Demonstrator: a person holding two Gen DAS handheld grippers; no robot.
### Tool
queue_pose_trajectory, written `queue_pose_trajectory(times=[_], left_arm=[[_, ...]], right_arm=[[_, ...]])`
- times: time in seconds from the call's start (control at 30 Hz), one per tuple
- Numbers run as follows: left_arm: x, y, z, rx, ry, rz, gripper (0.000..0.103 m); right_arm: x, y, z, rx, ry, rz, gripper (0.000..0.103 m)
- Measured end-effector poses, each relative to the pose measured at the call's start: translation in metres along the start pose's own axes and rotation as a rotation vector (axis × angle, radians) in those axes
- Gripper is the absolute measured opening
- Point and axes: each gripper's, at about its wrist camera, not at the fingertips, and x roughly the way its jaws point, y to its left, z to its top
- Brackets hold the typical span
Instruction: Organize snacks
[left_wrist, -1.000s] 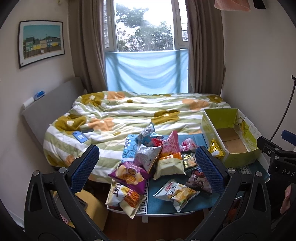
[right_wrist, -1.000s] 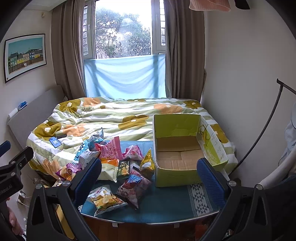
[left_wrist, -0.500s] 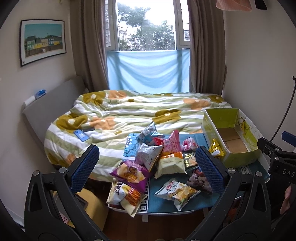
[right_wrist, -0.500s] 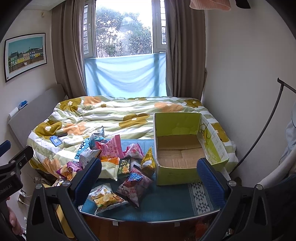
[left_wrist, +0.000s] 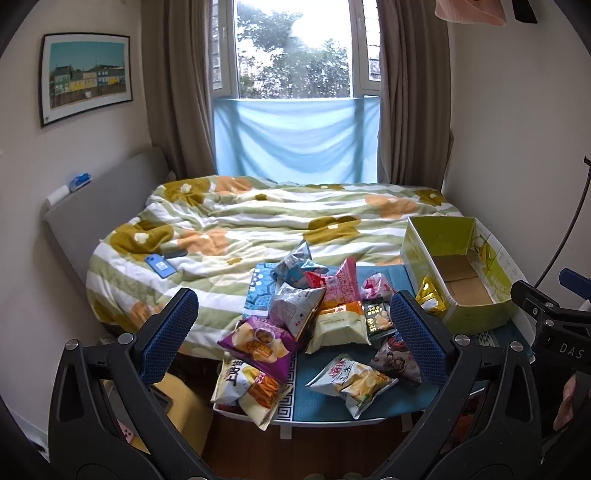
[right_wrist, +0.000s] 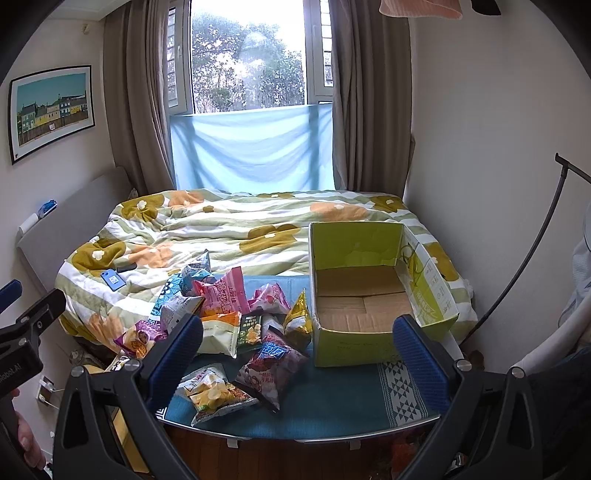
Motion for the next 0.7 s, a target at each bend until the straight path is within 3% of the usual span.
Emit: queue_pose_trajectory(times=[0.7], left_arm=[[0.0002, 0.0002, 0.0024, 0.002, 0.001, -0.001, 0.103]], right_arm=[[0.0008, -0.0005, 0.0002, 0.004, 0.004, 0.003, 0.102]])
